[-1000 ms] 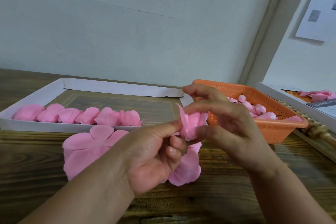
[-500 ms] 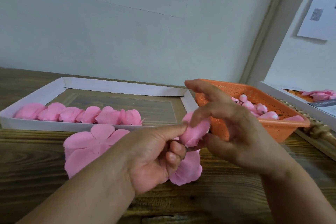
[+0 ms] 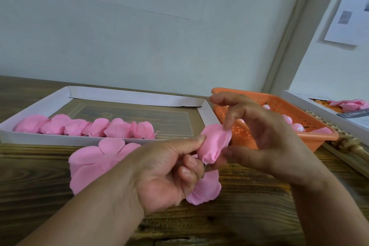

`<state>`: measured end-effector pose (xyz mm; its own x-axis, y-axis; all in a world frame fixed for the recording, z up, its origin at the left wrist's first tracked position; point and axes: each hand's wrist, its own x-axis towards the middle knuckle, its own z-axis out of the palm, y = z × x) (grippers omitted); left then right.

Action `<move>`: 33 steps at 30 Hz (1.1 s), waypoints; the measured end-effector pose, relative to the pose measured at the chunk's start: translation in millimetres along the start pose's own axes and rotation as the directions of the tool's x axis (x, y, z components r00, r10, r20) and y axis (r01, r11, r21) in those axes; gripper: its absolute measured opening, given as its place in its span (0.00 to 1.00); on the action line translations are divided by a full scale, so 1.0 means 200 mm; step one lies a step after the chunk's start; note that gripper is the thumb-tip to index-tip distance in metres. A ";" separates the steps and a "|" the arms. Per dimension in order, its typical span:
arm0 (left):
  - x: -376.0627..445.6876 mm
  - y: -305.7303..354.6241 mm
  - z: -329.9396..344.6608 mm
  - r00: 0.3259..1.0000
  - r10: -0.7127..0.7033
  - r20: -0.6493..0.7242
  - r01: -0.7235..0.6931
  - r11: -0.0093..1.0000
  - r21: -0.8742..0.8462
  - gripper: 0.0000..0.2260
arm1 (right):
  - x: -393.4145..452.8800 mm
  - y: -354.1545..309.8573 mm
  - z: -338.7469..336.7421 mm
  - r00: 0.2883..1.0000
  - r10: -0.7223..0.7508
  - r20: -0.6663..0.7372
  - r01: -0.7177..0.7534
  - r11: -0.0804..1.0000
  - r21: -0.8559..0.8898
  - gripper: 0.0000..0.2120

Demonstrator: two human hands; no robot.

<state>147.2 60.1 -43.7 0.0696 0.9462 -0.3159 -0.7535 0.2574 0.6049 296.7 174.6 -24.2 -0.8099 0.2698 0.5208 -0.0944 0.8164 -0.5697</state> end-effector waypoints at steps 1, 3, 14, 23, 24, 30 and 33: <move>0.00 0.00 0.00 1.000 0.000 0.005 0.000 1.000 -0.005 0.16 | 0.00 0.00 0.00 1.000 -0.003 -0.010 0.003 1.000 -0.001 0.14; 0.00 0.00 0.00 1.000 -0.002 0.010 0.002 1.000 -0.016 0.15 | 0.00 0.00 0.00 1.000 0.001 -0.018 -0.001 1.000 -0.007 0.11; 0.01 0.01 -0.01 0.999 -0.018 0.046 0.020 0.999 -0.049 0.15 | 0.00 -0.01 0.00 0.983 -0.150 -0.106 0.143 0.987 -0.072 0.10; 0.01 0.00 -0.01 0.997 -0.013 0.079 0.017 0.999 -0.041 0.20 | 0.00 0.02 0.01 0.988 -0.083 -0.130 0.076 0.995 -0.060 0.09; 0.00 0.00 -0.01 0.996 -0.015 0.083 0.018 0.999 -0.039 0.20 | 0.00 0.02 0.01 0.987 -0.076 -0.141 0.070 0.996 -0.049 0.08; 0.00 0.01 0.00 0.997 -0.013 0.070 0.014 1.000 -0.011 0.17 | 0.00 0.02 0.01 0.987 -0.083 -0.139 0.082 0.997 -0.013 0.08; 0.01 0.01 0.00 0.998 -0.016 0.064 0.018 1.000 -0.026 0.14 | 0.01 0.01 0.02 0.986 -0.118 -0.115 0.119 0.993 -0.001 0.08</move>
<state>145.8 62.0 -44.1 0.1233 0.9526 -0.2781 -0.7689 0.2689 0.5800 293.2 175.5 -26.7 -0.7212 0.2285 0.6539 -0.1894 0.8430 -0.5034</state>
